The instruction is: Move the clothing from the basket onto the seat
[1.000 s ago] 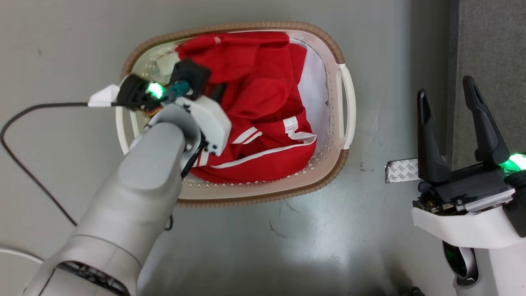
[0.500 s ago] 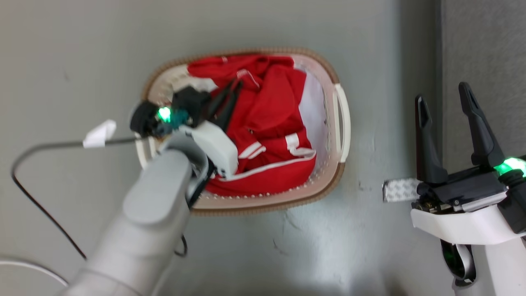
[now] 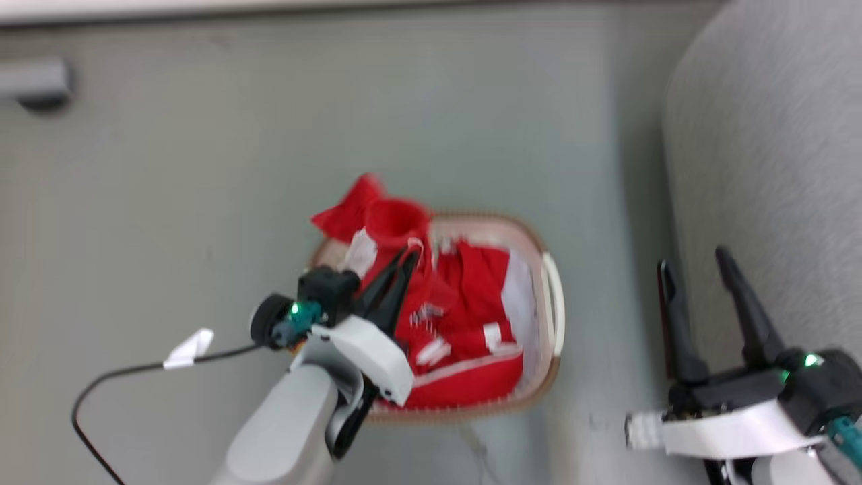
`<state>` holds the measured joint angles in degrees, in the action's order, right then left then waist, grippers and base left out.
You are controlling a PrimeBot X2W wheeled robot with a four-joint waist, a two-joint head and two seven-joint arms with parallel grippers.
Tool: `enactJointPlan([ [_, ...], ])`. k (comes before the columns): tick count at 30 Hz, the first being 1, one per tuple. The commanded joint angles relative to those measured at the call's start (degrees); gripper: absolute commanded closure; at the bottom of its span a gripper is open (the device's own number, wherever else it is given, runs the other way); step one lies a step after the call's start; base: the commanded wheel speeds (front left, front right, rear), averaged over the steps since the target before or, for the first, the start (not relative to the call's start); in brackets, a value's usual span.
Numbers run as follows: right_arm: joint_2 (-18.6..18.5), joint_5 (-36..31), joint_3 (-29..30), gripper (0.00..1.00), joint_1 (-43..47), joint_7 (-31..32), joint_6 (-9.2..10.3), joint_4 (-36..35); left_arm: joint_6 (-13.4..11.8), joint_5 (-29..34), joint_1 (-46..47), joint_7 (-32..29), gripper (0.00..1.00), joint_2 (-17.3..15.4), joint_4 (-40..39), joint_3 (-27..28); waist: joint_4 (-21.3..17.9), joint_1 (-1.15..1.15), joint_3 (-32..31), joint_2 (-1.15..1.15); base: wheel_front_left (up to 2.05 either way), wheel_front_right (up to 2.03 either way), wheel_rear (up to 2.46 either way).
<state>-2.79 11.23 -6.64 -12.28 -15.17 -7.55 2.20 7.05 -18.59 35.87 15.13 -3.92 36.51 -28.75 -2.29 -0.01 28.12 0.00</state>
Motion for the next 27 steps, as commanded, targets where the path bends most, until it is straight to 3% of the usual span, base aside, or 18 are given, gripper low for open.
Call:
enactJointPlan([
  [1, -0.2, 1.1, -0.3, 0.0, 2.1, 0.0, 0.12, 0.9, 0.1, -0.1, -1.9, 0.0, 1.0, 0.1, -0.8, -0.1, 1.5, 0.01, -10.4, 0.0, 0.0, 0.0, 0.0],
  [9, -0.2, 3.0, -1.5, 0.0, 6.7, 0.0, 0.12, 2.9, -0.2, -1.7, -3.8, -1.2, 1.0, 0.0, -4.6, -0.5, 2.1, 0.01, -19.3, 0.0, 0.0, 0.0, 0.0],
  [15, -0.2, 2.7, -2.6, 0.0, 8.9, 0.0, 0.12, 3.2, -1.1, -3.0, -4.8, -4.4, 1.0, -0.3, -11.8, -0.1, 2.7, 0.01, -24.2, 0.0, 0.0, 0.0, 0.0],
  [27, -0.2, 0.6, -7.6, 0.0, 9.7, 0.0, 0.12, 0.1, -4.2, -4.3, -8.0, -12.2, 1.0, -2.0, -28.4, -0.4, 2.5, 0.01, -28.7, 0.0, 0.0, 0.0, 0.0],
])
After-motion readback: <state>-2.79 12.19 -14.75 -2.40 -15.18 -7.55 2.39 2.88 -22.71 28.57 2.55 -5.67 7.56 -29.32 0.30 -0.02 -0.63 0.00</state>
